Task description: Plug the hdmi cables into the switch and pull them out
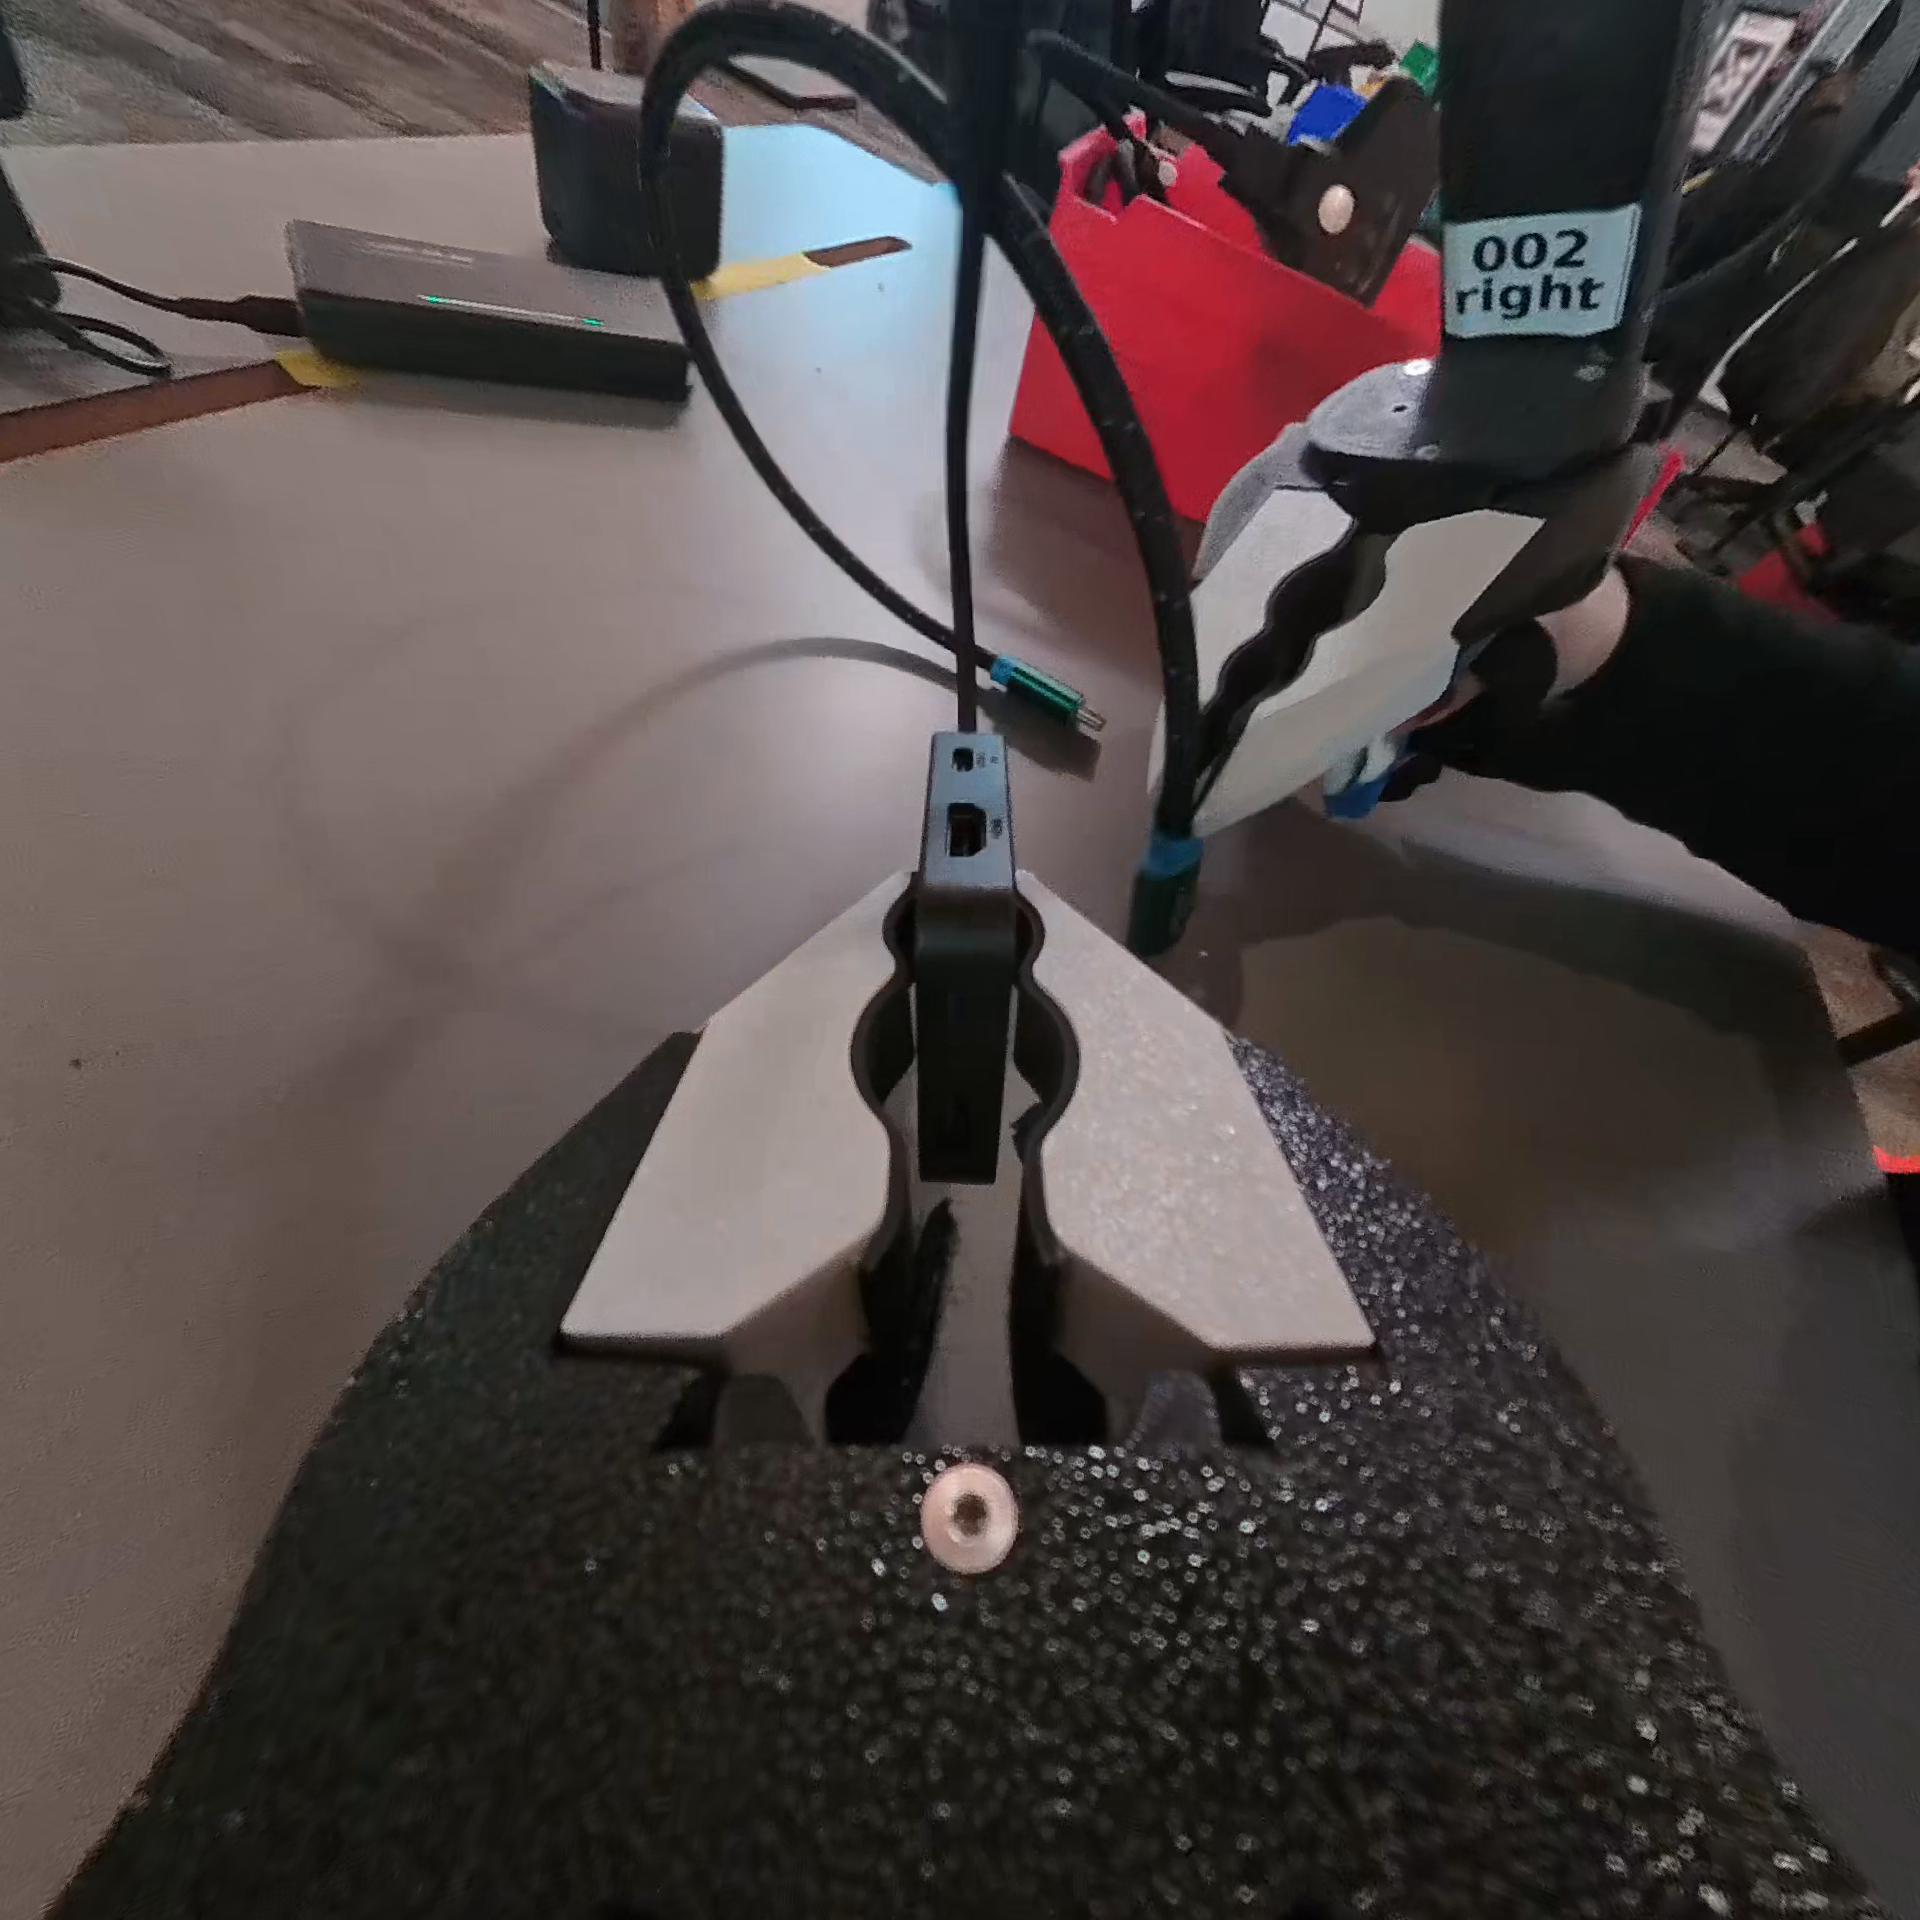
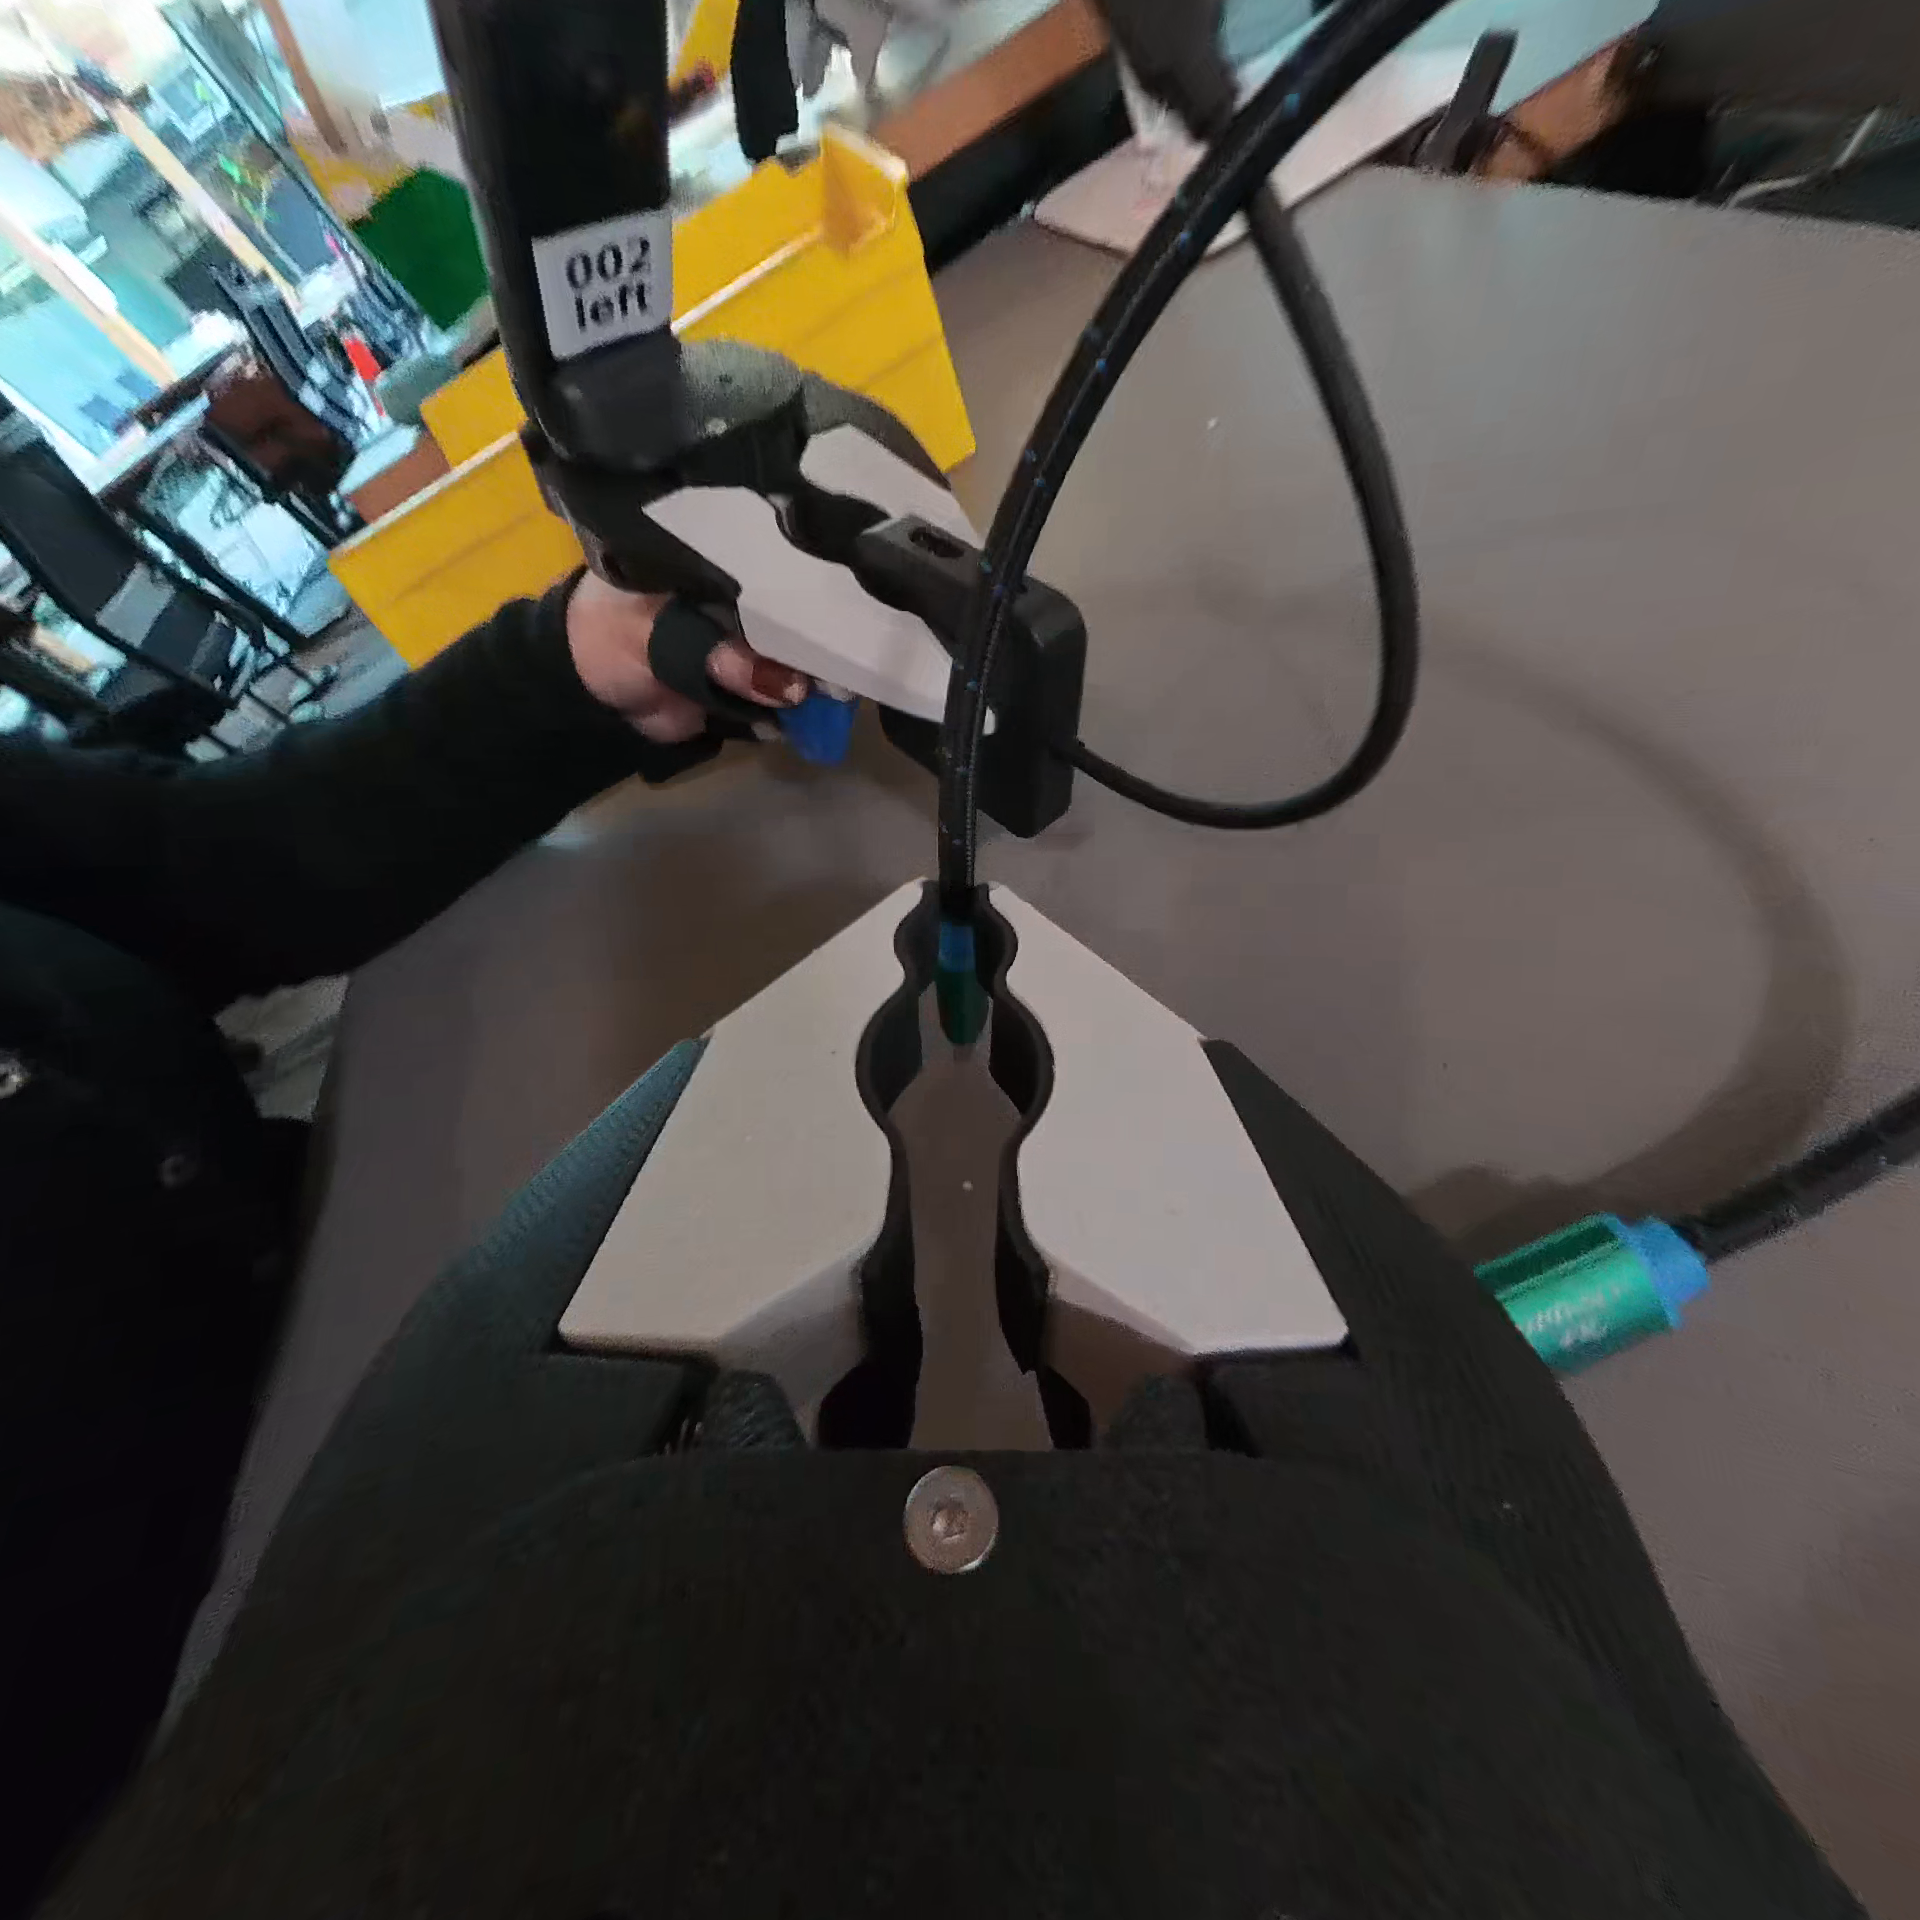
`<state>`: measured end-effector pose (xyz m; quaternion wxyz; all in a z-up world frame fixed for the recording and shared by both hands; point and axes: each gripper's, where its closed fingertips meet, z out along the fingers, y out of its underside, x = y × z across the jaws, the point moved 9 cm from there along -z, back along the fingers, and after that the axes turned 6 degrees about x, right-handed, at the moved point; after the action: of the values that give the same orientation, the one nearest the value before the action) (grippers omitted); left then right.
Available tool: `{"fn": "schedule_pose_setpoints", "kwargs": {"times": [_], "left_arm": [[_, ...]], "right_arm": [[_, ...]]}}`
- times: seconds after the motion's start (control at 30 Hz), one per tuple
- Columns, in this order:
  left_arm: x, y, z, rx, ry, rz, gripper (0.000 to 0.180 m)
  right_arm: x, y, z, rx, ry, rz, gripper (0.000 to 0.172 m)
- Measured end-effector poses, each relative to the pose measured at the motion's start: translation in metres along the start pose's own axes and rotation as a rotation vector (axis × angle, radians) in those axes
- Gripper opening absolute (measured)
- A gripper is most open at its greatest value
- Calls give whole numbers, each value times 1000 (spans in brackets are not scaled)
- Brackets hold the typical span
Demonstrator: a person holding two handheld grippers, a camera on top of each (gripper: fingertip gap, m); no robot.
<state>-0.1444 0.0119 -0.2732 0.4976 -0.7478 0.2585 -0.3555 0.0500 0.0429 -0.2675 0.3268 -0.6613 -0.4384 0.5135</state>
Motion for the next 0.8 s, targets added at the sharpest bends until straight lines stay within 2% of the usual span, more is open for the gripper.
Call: {"fn": "schedule_pose_setpoints", "kwargs": {"times": [0.47,0.67,0.8], "left_arm": [[6,4,8,-50,1,76,12],[5,5,7,-58,-10,86,11],[4,7,7,-61,-13,93,11]], "right_arm": [[2,9,22,-118,48,38,7],[10,12,26,-116,35,228,17],[13,14,31,-120,-16,370,12]]}}
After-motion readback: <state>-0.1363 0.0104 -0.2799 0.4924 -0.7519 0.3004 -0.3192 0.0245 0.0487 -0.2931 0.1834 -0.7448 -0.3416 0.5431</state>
